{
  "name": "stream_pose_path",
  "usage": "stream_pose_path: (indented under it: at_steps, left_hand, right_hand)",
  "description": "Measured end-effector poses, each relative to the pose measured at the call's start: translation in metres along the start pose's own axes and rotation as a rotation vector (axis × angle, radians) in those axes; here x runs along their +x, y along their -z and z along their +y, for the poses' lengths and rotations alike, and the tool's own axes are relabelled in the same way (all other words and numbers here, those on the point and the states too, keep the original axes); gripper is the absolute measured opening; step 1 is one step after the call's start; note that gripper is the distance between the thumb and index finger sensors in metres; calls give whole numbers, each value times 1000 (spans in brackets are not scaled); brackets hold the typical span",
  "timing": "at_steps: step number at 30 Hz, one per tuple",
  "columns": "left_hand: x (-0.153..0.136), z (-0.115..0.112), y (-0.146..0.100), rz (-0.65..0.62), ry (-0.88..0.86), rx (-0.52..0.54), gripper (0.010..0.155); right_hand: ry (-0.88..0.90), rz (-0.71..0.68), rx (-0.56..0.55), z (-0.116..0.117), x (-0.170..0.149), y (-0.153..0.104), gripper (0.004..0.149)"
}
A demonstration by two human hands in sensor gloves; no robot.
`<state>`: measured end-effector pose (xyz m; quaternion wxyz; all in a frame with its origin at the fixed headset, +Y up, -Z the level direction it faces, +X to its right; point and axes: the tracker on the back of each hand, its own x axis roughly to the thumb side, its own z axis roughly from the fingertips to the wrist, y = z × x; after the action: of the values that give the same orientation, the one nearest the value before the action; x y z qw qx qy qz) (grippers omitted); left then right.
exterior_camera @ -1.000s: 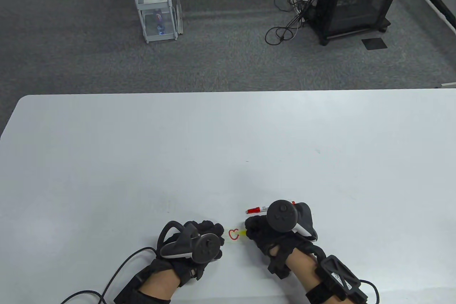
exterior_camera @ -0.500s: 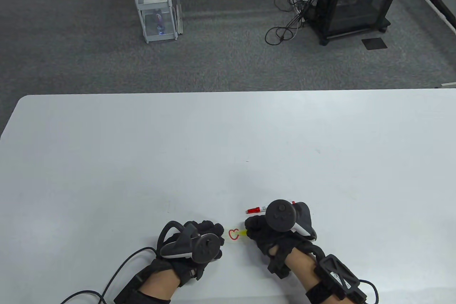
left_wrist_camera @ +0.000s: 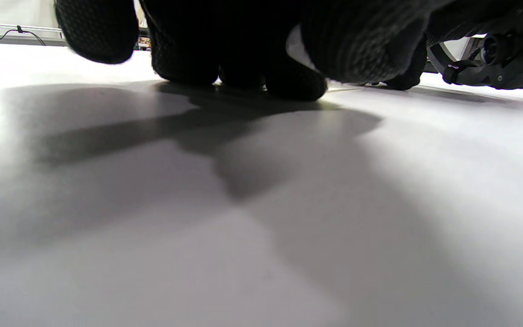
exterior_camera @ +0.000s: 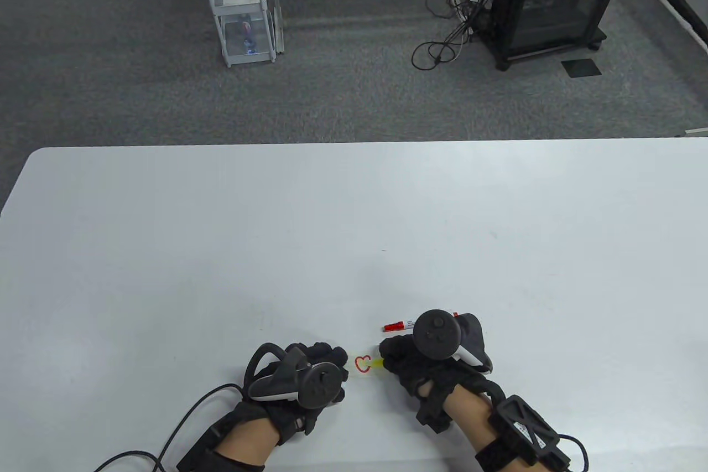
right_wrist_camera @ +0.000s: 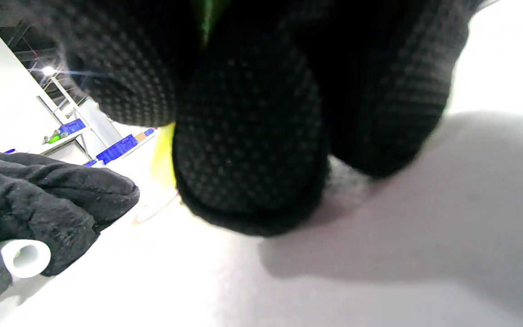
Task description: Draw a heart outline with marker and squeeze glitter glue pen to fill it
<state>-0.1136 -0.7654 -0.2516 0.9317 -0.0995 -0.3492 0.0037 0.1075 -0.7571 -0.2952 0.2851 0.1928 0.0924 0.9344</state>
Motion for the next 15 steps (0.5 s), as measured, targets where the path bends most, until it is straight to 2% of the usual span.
stream_pose_path:
  at_steps: [11,15]
  left_hand:
    - [0,0,0,-1,-3,-1,46]
    - [0,0,0,-2,-5,-1,46]
  right_hand:
    - [39,-7,-32,1,-4,-2,45]
    - [17,-12,-5,2,-2,-1,44]
